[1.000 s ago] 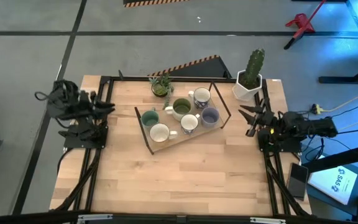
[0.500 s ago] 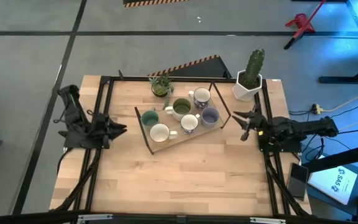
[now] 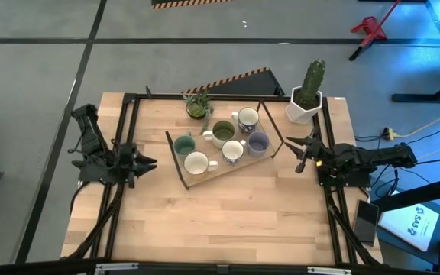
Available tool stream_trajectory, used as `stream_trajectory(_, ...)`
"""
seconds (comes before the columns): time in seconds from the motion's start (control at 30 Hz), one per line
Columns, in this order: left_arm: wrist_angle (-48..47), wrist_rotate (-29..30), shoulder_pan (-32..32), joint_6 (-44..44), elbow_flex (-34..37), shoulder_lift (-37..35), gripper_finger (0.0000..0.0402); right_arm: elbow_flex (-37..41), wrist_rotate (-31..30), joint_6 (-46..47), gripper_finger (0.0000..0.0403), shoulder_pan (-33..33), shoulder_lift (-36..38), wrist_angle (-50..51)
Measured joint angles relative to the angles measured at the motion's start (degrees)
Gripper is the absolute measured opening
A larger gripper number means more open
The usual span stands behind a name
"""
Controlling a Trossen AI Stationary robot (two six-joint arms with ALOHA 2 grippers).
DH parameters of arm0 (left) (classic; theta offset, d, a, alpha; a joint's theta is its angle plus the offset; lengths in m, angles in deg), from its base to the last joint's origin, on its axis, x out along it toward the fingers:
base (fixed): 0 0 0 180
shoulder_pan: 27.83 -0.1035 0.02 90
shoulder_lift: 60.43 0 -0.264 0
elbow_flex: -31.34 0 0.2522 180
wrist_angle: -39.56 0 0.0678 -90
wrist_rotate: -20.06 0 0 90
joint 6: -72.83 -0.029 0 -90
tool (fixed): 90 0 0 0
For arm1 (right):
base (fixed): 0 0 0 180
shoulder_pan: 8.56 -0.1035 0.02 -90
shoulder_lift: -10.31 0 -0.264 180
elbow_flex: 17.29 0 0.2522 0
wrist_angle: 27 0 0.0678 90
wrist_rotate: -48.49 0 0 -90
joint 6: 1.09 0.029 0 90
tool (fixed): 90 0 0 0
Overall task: Place coffee mugs
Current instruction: Return to Home Position
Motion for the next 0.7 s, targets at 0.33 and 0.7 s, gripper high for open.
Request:
stream_trajectory(0.33,0.00,-8.90,0.00,-0.13,0.00,0.02,0.0112,0.00,0.05,-0.02,0.0076,-0.01,0.00,0.08)
stream_trajectory(0.7,-0.02,-10.42,0.00,-0.13,0.00,0.02,0.0112,0.00,0.05,-0.04,0.0076,-0.02,0.00,0.12)
